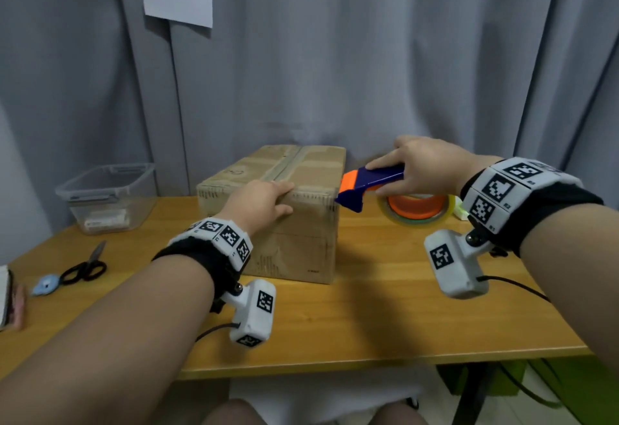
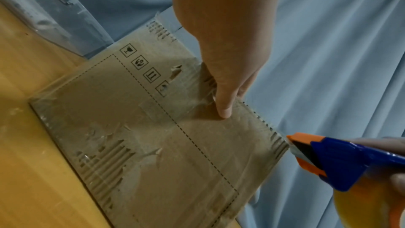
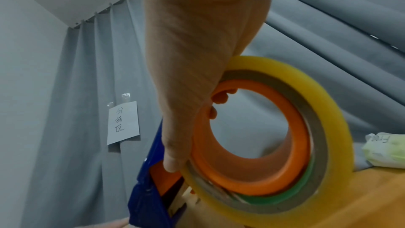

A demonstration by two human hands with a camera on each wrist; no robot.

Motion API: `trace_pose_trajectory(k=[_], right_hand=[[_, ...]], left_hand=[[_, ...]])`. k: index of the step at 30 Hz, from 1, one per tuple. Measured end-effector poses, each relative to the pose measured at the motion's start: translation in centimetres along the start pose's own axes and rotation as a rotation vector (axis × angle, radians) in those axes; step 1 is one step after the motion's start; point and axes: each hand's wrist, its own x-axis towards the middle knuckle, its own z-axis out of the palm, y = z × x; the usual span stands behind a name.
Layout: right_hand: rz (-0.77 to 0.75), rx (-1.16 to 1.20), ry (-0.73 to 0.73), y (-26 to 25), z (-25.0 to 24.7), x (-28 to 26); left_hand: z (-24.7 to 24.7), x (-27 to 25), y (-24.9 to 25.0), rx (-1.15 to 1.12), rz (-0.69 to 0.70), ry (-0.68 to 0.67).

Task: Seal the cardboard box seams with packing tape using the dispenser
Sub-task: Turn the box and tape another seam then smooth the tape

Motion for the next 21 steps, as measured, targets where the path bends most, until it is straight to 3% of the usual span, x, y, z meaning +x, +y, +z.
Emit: trace_pose_trajectory(k=[4,8,13,18,21], right_hand=[[0.006,0.035,0.0,0.2,0.9,-0.3],[-0.019,0.027,-0.009,-0.1,1.1,-0.1],[-0.011,0.007,-0.068,-0.3,1.0,0.1],[0.076,-0.018,-0.19,0.5,2.6,-0.3],[0.058,0.001,-0.245,0.6,3.6,-0.4]], left_hand=[[-0.1,-0.2,0.5,0.05,0.036,0.009],[0.3,0.2,2.3,0.182,0.123,-0.076],[0.7,0.4,4.4,0.012,0.246,-0.038],[-0.2,-0.5,-0.4,-0.014,0.05,0.004],[-0.5,0.2,0.3,0.061,0.027,-0.025]])
